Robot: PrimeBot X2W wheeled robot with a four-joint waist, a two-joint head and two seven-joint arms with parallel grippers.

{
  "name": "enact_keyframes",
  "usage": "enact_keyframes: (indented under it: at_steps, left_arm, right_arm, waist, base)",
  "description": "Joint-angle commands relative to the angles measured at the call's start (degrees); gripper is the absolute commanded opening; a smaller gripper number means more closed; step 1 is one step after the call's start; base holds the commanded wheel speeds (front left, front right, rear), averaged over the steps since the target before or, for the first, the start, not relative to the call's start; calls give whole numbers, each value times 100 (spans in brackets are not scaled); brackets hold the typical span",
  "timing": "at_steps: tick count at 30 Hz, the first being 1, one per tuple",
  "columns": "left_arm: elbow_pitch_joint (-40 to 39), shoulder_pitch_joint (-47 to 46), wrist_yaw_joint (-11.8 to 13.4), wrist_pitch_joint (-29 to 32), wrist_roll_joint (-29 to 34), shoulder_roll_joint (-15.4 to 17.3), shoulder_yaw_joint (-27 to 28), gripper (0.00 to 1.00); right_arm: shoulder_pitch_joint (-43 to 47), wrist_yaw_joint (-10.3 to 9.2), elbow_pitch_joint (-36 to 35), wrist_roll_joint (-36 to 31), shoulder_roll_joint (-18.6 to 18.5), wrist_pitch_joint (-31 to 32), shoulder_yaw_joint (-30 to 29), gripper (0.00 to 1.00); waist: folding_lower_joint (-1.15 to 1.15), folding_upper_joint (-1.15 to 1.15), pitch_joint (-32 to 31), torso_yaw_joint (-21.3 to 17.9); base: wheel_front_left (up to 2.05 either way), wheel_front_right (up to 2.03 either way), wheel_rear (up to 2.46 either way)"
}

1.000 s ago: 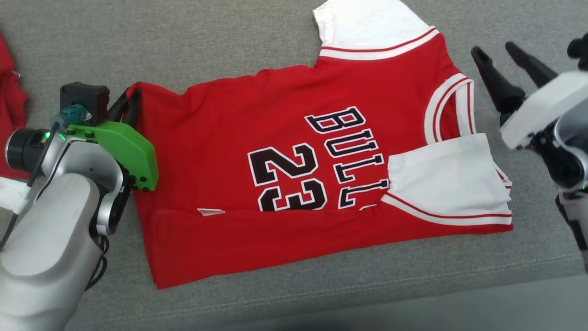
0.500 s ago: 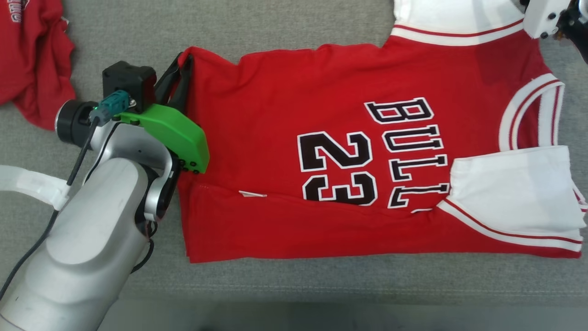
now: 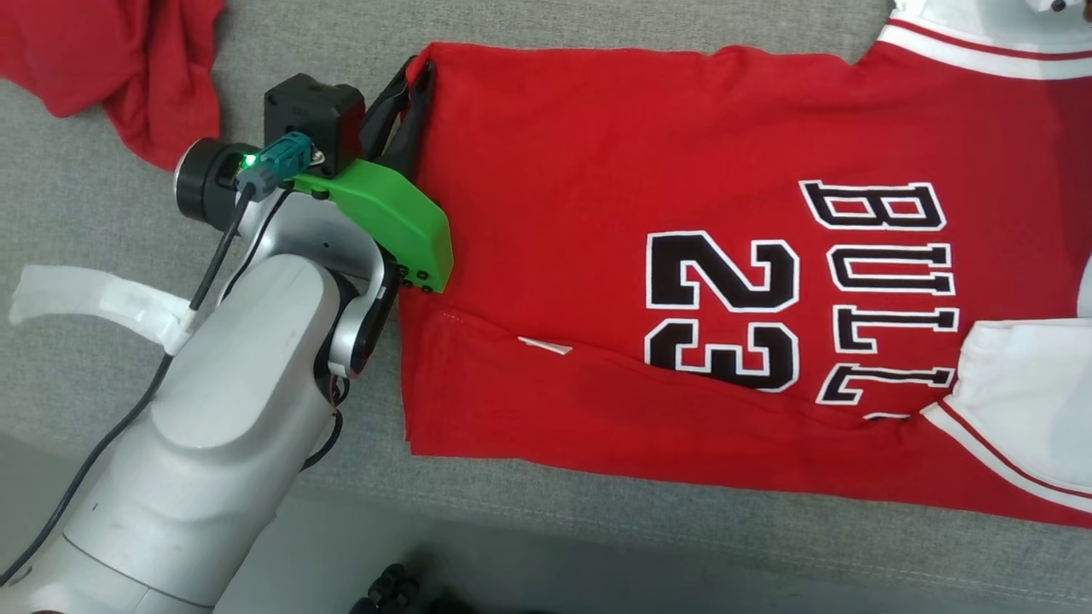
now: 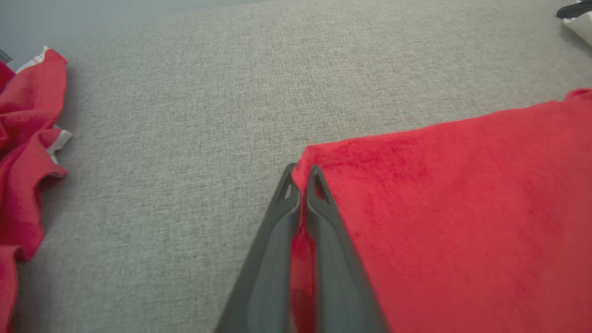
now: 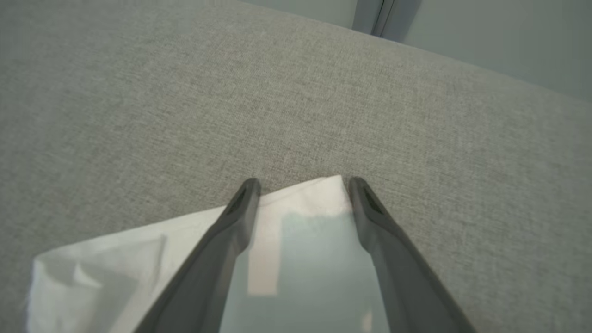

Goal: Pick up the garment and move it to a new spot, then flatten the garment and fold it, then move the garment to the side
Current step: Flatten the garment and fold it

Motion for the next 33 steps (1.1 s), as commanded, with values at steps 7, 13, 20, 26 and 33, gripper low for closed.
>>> enact_keyframes:
  at_steps: [7, 13, 20, 26, 33]
  left_arm:
    - [185, -217, -67, -63, 28, -1, -23, 0]
    - [288, -187, -73, 1, -30, 81, -22, 0]
    - [303, -241, -75, 53, -72, 61, -30, 0]
    - [320, -273, -87, 33, -114, 44, -38, 0]
    - [429, -289, -119, -4, -165, 152, 7, 0]
  right_arm:
    - [-145, -1, 451, 119, 55, 205, 338, 48]
    - [-221, -2, 562, 219, 98, 433, 584, 45]
    - [-270, -2, 504, 231, 11, 595, 859, 100]
    - [-173, -1, 527, 303, 10, 507, 1082, 31]
    - [-211, -6, 526, 423, -40, 158, 1207, 0]
  waist:
    - [0, 0, 62, 46]
    - [0, 0, -60, -92]
    - [0, 0, -61, -134]
    - [0, 0, 17, -108]
    - [0, 0, -112, -196]
  base:
    - [0, 0, 0]
    - [0, 0, 0]
    - [0, 0, 0]
    - [0, 0, 0]
    - [0, 0, 0]
